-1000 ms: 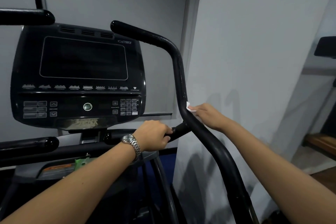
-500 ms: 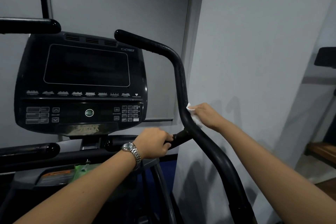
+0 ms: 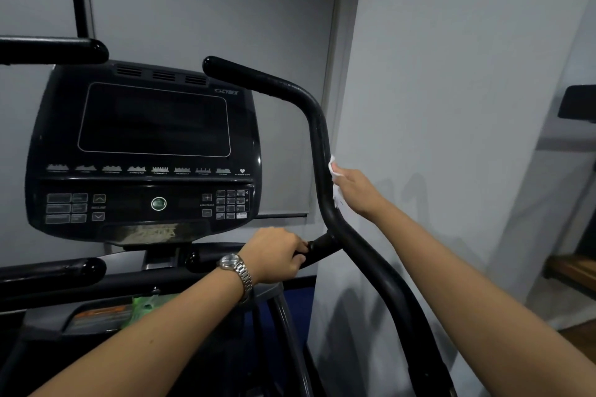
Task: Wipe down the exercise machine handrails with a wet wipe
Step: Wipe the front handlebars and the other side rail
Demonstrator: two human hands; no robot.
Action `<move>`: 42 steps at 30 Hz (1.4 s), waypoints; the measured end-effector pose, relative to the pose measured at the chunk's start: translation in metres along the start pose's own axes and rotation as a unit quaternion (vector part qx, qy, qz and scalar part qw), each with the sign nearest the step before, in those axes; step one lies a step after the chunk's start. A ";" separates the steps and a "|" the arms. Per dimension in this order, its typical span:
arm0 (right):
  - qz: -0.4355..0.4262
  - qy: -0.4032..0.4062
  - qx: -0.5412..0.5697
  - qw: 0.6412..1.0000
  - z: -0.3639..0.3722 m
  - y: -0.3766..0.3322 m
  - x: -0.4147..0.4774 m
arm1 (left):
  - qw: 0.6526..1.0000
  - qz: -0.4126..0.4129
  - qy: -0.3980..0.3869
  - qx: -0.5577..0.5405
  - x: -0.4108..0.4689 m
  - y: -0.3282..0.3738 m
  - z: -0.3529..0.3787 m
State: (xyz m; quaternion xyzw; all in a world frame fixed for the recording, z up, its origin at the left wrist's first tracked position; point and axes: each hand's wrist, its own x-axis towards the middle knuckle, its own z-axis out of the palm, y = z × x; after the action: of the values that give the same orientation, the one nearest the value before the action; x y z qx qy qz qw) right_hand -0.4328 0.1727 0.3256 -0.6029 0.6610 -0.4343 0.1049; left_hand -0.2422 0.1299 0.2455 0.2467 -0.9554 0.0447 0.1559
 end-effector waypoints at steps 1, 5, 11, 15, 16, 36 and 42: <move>-0.009 -0.001 -0.014 1.000 0.001 -0.002 -0.002 | 1.000 0.002 0.000 0.002 0.000 -0.001 0.000; -0.031 0.005 -0.028 0.999 0.002 0.015 -0.027 | 1.000 0.006 0.003 -0.002 -0.001 -0.004 0.004; -0.050 0.039 -0.043 0.997 0.003 0.005 -0.014 | 1.000 -0.002 -0.015 -0.020 0.001 -0.003 -0.002; -0.058 0.011 -0.094 0.994 0.000 0.018 -0.027 | 0.997 -0.004 -0.053 -0.051 0.002 -0.010 -0.013; -0.059 0.001 -0.111 0.992 -0.002 0.022 -0.028 | 0.997 -0.003 -0.057 -0.052 0.003 -0.013 -0.020; -0.202 -0.099 -0.359 0.906 -0.005 0.018 -0.017 | 0.924 -0.166 0.201 0.279 0.044 -0.135 -0.177; -0.213 -0.097 -0.403 0.885 0.008 0.012 0.009 | 0.923 -0.153 0.196 0.293 0.043 -0.136 -0.177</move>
State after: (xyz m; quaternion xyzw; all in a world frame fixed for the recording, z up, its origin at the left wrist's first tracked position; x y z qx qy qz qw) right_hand -0.4379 0.1599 0.3160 -0.7587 0.6212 -0.0815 -0.1783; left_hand -0.1631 0.0200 0.4285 0.4104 -0.8008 0.3456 0.2662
